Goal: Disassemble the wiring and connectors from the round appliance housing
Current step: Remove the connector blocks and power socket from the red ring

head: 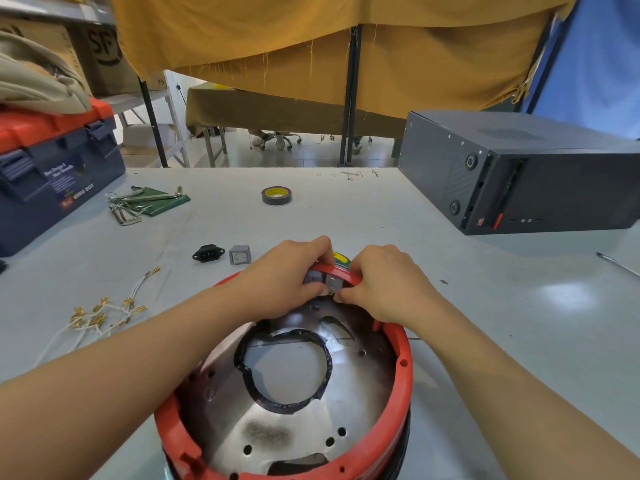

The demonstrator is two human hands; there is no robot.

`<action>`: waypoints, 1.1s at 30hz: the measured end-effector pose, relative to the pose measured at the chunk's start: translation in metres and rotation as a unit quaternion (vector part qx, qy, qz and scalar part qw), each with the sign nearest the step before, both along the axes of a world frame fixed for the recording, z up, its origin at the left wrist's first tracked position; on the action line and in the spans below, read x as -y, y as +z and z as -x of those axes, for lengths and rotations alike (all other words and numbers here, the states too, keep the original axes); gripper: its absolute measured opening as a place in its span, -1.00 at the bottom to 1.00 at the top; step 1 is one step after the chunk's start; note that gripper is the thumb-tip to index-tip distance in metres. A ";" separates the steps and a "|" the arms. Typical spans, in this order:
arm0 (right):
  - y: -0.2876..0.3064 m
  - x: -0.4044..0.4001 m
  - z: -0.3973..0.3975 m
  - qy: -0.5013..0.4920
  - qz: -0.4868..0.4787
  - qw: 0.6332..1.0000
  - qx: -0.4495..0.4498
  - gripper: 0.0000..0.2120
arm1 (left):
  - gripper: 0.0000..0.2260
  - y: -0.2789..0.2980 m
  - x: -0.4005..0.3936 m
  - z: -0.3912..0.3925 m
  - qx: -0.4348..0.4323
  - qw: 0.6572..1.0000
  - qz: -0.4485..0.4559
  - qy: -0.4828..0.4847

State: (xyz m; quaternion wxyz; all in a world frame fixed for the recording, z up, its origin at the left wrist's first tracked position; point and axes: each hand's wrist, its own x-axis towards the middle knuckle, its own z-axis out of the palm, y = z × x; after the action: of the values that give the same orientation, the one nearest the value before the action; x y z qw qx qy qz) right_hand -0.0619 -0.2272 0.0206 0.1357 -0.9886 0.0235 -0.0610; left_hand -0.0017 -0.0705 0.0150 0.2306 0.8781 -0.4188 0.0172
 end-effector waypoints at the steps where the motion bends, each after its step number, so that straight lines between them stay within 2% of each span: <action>1: 0.000 0.000 0.000 0.000 -0.005 1.000 -0.001 -0.60 | -0.79 0.000 0.000 0.000 0.000 1.000 -0.002 0.001; 11: 0.000 0.000 0.000 -0.004 -0.022 1.000 0.002 -0.62 | -0.79 -0.001 0.002 0.001 0.021 1.000 -0.001 -0.005; 17: -0.001 -0.006 0.001 -0.013 0.050 0.998 0.040 -0.86 | -0.79 -0.005 0.008 0.002 0.044 0.999 0.009 0.016; 23: -0.003 -0.003 0.001 -0.003 0.050 0.998 0.029 -0.81 | -0.80 -0.006 0.007 0.001 0.038 0.999 0.013 0.024; 26: 0.006 0.006 -0.001 0.033 -0.026 0.998 -0.037 -0.68 | -0.80 -0.007 0.007 0.002 0.037 0.999 0.016 0.025; 28: 0.018 0.018 -0.002 0.056 -0.104 0.989 -0.091 -0.68 | -0.81 -0.006 0.007 0.002 0.035 0.999 0.016 0.025; 31: 0.028 0.032 -0.009 0.054 -0.243 0.967 -0.062 -0.65 | -0.80 -0.006 0.007 0.001 0.035 0.999 0.024 0.021; 33: 0.022 0.035 -0.015 0.049 -0.287 0.956 -0.040 -0.75 | -0.82 -0.006 0.007 0.001 0.032 0.999 0.034 0.021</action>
State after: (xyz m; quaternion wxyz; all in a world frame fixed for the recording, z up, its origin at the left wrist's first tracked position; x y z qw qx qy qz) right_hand -0.0468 -0.2618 0.0427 0.4159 -0.9094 -0.0031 -0.0052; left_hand -0.0028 -0.0772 0.0092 0.2468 0.8775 -0.4061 0.0645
